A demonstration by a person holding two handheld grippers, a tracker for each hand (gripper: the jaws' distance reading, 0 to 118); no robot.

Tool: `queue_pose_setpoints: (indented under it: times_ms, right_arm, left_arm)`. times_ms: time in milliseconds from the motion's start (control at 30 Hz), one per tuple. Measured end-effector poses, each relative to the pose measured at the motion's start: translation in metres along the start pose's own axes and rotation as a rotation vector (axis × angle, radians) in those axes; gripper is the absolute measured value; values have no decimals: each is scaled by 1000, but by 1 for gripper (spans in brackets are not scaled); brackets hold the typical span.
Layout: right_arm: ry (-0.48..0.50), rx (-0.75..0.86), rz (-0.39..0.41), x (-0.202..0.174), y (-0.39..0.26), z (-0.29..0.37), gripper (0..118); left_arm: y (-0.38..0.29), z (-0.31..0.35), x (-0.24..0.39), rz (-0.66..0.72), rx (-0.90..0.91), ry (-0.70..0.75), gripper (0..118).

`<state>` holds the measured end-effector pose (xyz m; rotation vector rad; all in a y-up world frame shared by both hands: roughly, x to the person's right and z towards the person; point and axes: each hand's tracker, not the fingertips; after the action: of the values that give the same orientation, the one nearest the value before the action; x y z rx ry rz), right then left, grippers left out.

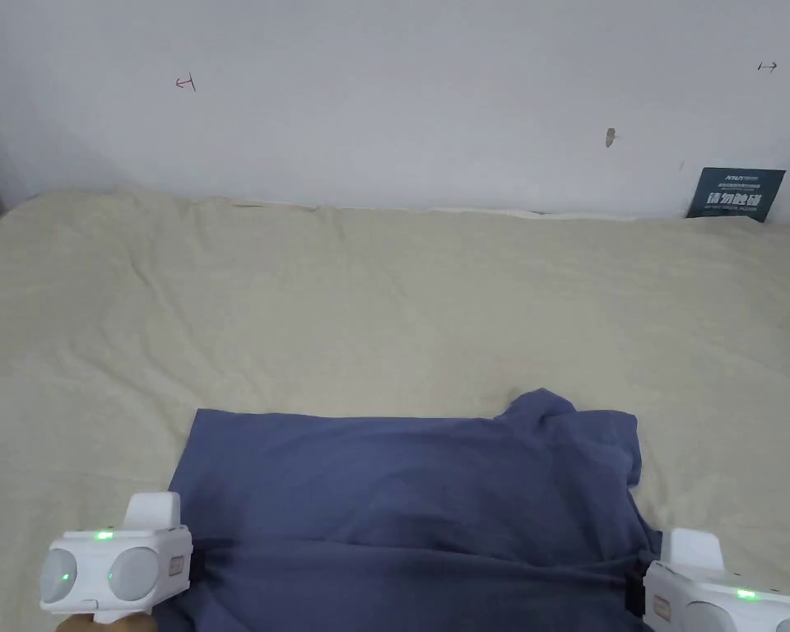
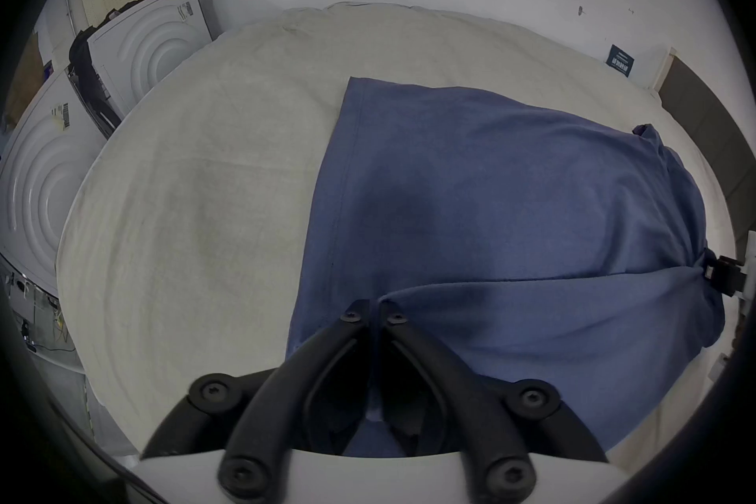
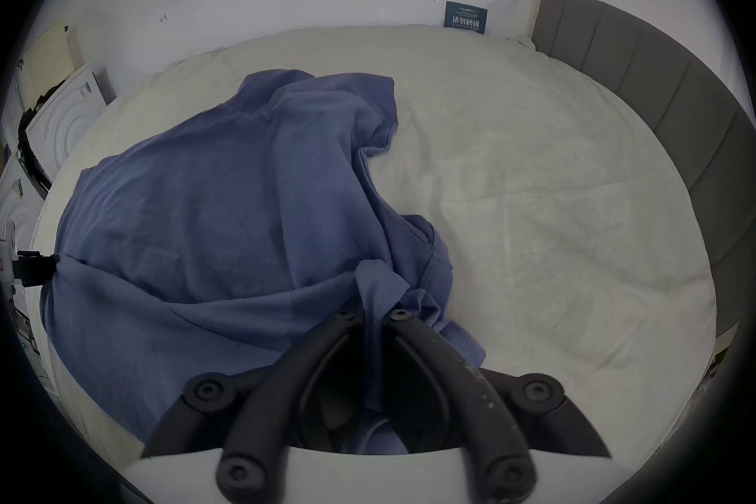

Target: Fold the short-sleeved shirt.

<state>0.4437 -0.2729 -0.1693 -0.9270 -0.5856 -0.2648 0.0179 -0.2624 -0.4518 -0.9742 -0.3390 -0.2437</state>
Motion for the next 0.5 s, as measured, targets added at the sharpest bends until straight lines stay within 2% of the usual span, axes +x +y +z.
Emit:
queue_pose_setpoints:
  times_ms: [33,67,100,167,200,233,333,500]
  right_arm:
    - [2,1,5,2,2,3,44]
    - [2,7,6,2,3,11,44]
    - [5,31,3,2,5,20,49]
    - [17,115,-11,2,9,47,77]
    - [20,161,-10,2,12,62,90]
    - [29,206,-6,2,15,78,101]
    - [40,344,3,2,23,134,101]
    - [49,584,17,-5,19,227,101]
  left_arm:
    - [1,5,0,-6,0,-1,52]
    - [3,12,-1,-6,6,-3,62]
    - [4,21,-1,1,19,-8,73]
    - [5,46,-2,31,107,-30,107]
    - [4,63,-1,46,170,-33,114]
    - [5,79,-1,55,223,-39,112]
    - [8,132,2,50,338,-87,111]
    - [-7,221,14,26,602,-86,111]
